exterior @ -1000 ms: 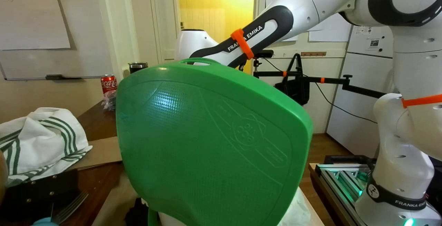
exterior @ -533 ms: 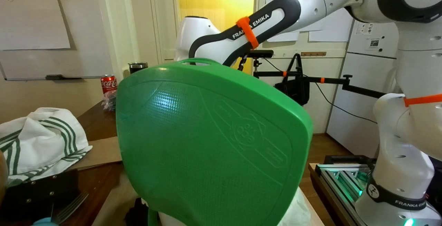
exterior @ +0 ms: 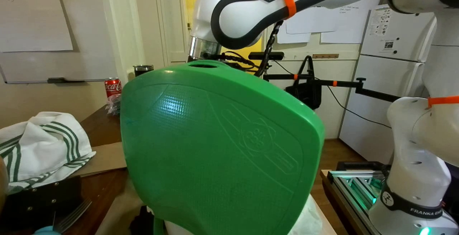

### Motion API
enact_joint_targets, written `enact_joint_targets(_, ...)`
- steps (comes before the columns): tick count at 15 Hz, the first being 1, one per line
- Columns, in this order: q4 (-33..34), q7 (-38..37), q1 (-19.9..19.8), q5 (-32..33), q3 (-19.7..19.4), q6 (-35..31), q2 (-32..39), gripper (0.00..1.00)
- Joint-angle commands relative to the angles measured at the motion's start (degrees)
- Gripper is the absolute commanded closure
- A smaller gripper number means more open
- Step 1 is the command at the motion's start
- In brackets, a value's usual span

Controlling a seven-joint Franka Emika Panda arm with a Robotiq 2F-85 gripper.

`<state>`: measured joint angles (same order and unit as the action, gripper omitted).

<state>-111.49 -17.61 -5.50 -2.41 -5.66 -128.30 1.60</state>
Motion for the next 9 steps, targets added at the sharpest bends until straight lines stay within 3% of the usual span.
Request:
enact_joint_targets(1, -2.5, 1.3, 0.1, -2.4, 0.2, 5.6, -3.6, 0.0)
enact_joint_targets(9, -5.4, 0.1, 0.5, -3.2, 1.2, 11.0, -6.5, 0.0)
